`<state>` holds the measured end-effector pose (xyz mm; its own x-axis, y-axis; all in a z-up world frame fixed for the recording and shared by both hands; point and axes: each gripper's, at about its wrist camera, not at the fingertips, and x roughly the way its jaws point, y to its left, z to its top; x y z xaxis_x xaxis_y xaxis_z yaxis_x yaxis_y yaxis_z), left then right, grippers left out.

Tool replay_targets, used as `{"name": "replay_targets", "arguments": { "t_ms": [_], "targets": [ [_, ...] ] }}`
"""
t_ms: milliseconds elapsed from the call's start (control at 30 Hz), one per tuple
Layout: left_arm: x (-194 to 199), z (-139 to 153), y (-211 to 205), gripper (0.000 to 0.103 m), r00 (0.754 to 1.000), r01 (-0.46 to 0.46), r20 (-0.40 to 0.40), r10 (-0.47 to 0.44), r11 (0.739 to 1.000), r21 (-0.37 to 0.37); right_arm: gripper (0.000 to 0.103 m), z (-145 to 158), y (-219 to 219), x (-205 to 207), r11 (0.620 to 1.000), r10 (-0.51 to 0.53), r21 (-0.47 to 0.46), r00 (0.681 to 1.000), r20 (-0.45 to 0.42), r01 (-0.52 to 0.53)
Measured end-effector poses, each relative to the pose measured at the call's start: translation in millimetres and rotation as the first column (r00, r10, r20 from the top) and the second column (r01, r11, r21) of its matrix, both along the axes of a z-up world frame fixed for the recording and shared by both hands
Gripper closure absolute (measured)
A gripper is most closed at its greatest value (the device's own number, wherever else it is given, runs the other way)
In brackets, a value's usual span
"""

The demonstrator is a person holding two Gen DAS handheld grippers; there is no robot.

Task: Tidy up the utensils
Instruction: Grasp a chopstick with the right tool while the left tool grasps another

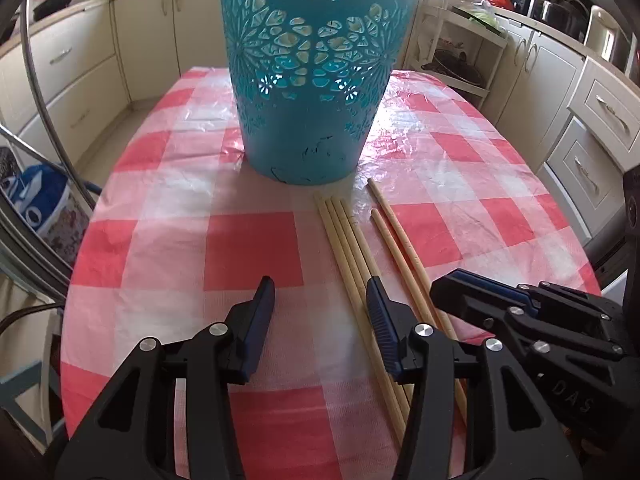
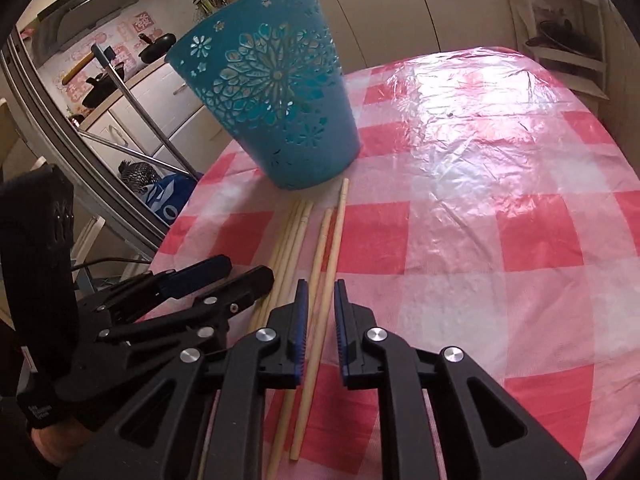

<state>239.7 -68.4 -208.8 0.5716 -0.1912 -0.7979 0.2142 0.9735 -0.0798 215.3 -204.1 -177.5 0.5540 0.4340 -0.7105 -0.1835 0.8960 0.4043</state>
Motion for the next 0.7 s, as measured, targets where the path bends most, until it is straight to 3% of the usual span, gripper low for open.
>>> {"name": "replay_targets", "arguments": {
  "t_ms": [167, 467, 633, 700],
  "targets": [
    [2, 0, 2, 0.057, 1.0, -0.002, -0.007, 0.003, 1.0, 0.027, 0.094, 0, 11, 3, 0.994, 0.013, -0.104, 1.0, 0.001, -0.013],
    [15, -2, -6, 0.058, 1.0, 0.011, -0.024, -0.009, 0.994, 0.106, 0.095, -3, 10, 21, 0.995, -0.001, -0.097, 1.0, -0.031, -0.002],
    [25, 1, -4, 0.062, 0.998, 0.015, -0.06, -0.01, 0.996, 0.091, 0.097, 0, 12, 18, 0.99, 0.02, -0.139, 0.998, -0.055, -0.028],
    [28, 0, -6, 0.062, 0.998, 0.027, -0.066, -0.019, 0.993, 0.117, 0.097, 0, 12, 17, 0.989, 0.028, -0.144, 0.997, -0.07, -0.038]
  ]
}}
